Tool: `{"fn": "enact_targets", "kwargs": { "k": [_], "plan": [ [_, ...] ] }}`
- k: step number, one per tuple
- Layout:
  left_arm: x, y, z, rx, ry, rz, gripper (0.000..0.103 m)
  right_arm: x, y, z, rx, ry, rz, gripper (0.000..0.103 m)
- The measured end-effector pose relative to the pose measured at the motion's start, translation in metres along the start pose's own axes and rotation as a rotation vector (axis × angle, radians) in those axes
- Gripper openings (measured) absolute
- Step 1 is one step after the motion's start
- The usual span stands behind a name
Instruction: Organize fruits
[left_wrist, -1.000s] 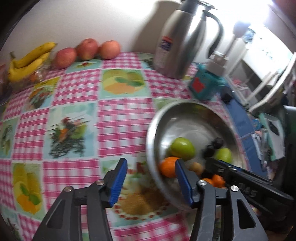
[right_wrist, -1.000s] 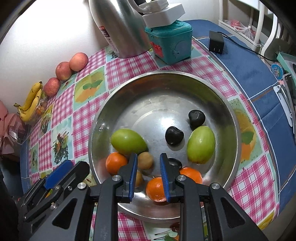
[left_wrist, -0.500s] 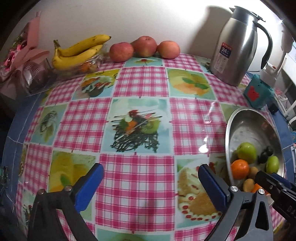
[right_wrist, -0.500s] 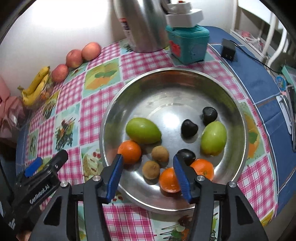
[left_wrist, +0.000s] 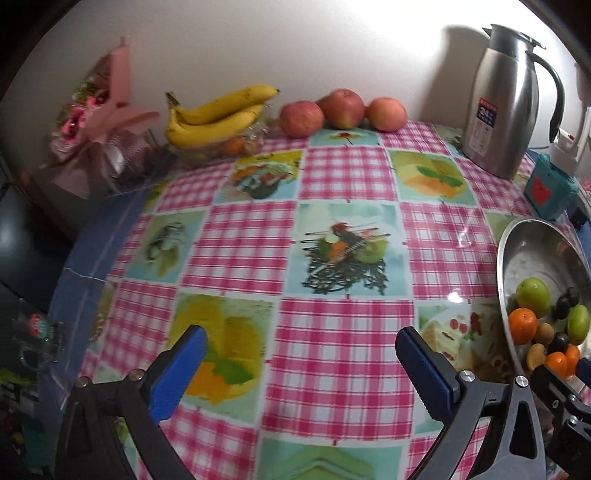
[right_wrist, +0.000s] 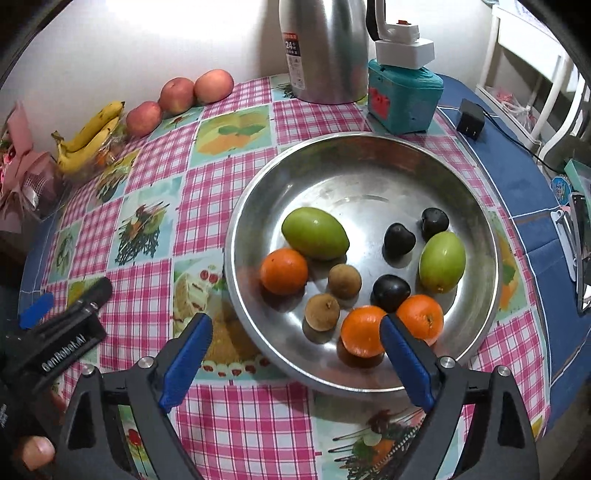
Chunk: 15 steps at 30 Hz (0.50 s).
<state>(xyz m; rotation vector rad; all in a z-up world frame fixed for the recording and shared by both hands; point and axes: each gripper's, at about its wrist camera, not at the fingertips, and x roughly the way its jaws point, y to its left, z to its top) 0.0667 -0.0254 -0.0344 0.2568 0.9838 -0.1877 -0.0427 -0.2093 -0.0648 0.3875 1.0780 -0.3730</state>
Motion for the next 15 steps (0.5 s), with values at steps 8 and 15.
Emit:
{"fn": "enact_targets", "kwargs": {
  "k": [8, 15],
  "plan": [
    [-0.017, 0.001, -0.017, 0.044, -0.022, 0.059, 0.103, -0.006, 0.002, -0.014, -0.018, -0.010, -0.017, 0.092],
    [-0.030, 0.003, -0.029, 0.035, -0.007, 0.033, 0.103, -0.011, 0.002, -0.025, -0.027, -0.013, -0.010, 0.092]
  ]
}}
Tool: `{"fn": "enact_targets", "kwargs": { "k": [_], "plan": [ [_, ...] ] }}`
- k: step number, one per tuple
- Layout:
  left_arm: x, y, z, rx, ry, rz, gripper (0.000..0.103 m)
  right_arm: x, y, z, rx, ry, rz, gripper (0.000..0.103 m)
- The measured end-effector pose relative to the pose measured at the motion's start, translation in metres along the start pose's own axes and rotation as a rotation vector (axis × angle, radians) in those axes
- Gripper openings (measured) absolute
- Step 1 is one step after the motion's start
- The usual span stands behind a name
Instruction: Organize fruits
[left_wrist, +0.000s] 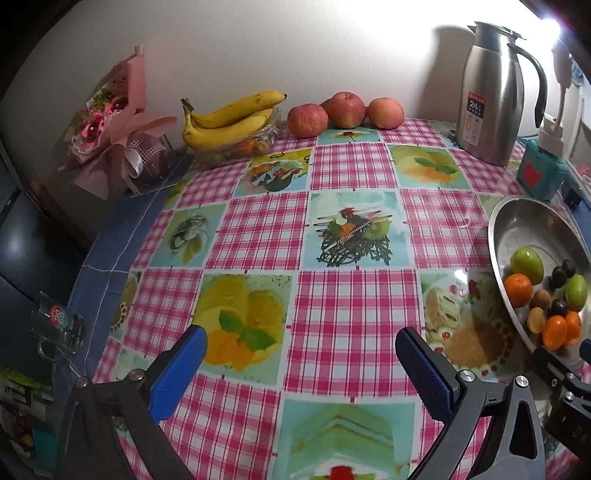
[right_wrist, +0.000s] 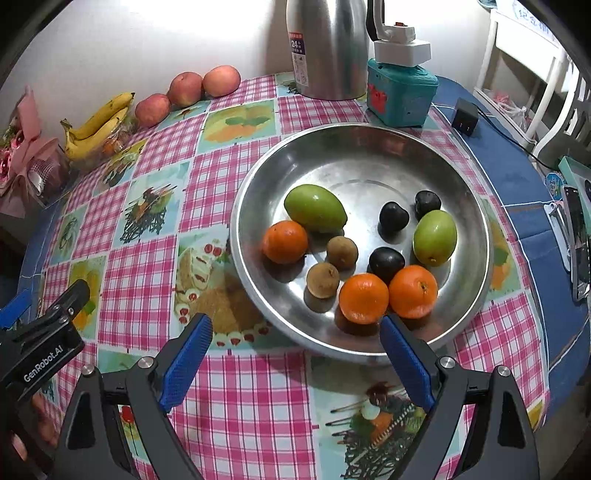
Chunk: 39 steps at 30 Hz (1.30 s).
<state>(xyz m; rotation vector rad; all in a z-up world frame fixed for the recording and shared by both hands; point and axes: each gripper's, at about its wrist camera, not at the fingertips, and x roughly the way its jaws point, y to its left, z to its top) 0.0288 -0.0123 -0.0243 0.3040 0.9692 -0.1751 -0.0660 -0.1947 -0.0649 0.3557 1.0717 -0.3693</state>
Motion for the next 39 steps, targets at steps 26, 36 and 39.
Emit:
{"fn": "enact_targets", "kwargs": {
  "k": [26, 36, 39],
  "plan": [
    [-0.006, 0.012, -0.014, -0.044, 0.080, -0.070, 0.103, -0.023, 0.000, -0.007, -0.013, -0.057, -0.008, 0.092],
    [-0.005, 0.014, -0.014, -0.052, 0.083, -0.078, 0.103, -0.022, 0.001, -0.008, -0.015, -0.053, -0.012, 0.092],
    [-0.004, 0.014, -0.014, -0.054, 0.085, -0.080, 0.103, -0.022, 0.001, -0.008, -0.017, -0.051, -0.013, 0.092]
  ]
}}
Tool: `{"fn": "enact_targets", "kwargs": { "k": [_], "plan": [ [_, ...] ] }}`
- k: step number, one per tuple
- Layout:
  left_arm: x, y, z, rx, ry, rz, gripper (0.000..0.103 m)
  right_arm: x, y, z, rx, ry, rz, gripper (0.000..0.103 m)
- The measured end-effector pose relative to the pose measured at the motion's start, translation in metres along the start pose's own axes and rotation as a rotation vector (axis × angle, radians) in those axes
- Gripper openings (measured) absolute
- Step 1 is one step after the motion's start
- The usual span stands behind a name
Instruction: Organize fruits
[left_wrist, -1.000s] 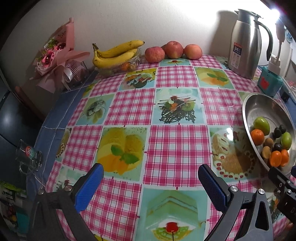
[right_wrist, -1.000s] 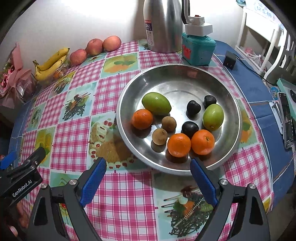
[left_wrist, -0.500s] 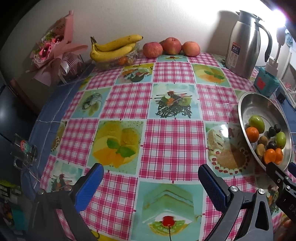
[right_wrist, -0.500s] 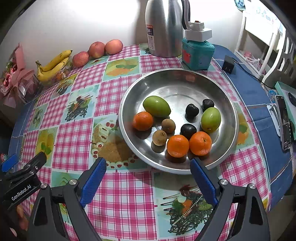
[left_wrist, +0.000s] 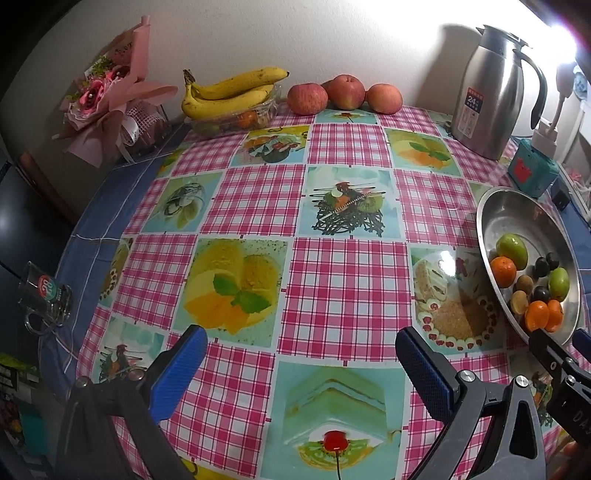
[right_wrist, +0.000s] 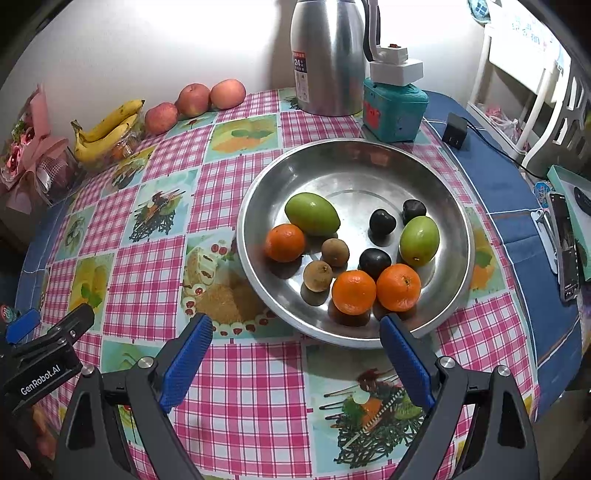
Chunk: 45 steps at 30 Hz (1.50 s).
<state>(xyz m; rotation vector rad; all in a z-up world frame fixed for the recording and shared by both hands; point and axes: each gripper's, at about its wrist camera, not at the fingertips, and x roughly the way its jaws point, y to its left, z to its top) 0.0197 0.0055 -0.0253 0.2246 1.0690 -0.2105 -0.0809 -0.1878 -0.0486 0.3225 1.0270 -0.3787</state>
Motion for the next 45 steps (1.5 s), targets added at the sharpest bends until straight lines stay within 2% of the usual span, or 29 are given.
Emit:
{"fn": "enact_targets", "kwargs": {
  "k": [45],
  "plan": [
    [-0.0035, 0.0019, 0.0020, -0.021, 0.006, -0.037, 0.103, 0.0013, 0.0016, -0.0005, -0.013, 0.011, -0.002, 0.092]
  ]
}}
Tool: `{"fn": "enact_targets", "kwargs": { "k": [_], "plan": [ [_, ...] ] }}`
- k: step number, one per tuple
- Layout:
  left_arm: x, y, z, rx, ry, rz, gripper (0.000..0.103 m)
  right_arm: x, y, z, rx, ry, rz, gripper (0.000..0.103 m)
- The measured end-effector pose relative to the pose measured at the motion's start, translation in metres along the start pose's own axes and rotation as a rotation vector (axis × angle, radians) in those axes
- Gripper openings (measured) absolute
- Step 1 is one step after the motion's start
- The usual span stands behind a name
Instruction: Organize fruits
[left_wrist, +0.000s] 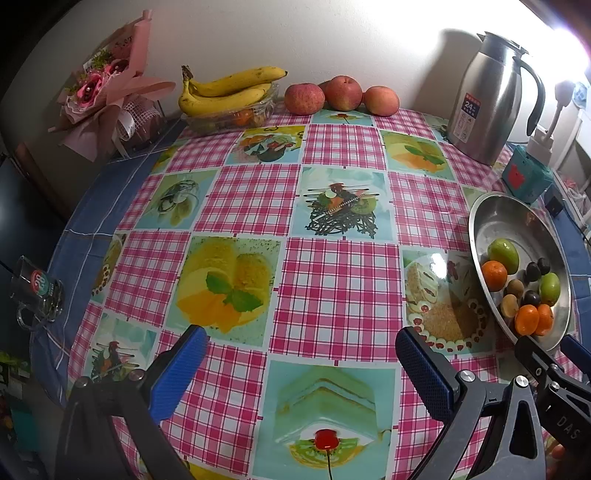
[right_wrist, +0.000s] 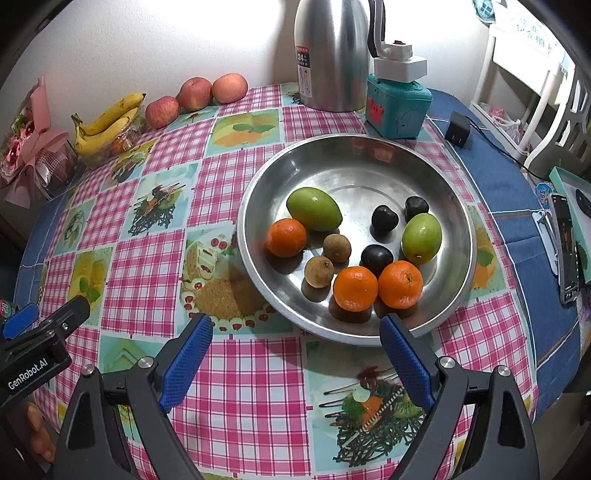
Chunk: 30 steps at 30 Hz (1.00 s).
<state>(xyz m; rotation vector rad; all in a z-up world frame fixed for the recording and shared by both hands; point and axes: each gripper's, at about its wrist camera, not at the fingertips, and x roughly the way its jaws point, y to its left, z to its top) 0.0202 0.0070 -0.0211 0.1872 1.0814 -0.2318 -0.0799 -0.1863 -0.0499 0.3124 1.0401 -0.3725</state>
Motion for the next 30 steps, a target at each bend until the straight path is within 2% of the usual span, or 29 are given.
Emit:
{"fn": "enact_targets", "kwargs": {
  "k": [23, 27, 30],
  "plan": [
    [0.0007, 0.0003, -0.0007, -0.012, 0.005, 0.007, 0.103, 0.0019, 0.0003, -0.0017, -0.004, 0.009, 0.000, 0.092],
    [-0.0068, 0.0037, 0.0001, -0.030, -0.038, 0.021, 0.103, 0.0018, 0.0002, -0.0026, -0.004, 0.010, 0.000, 0.092],
    [-0.0055, 0.0056, 0.0005, -0.037, -0.030, 0.012, 0.103, 0.0018, 0.0004, -0.0026, -0.004, 0.010, 0.000, 0.092]
  ]
}}
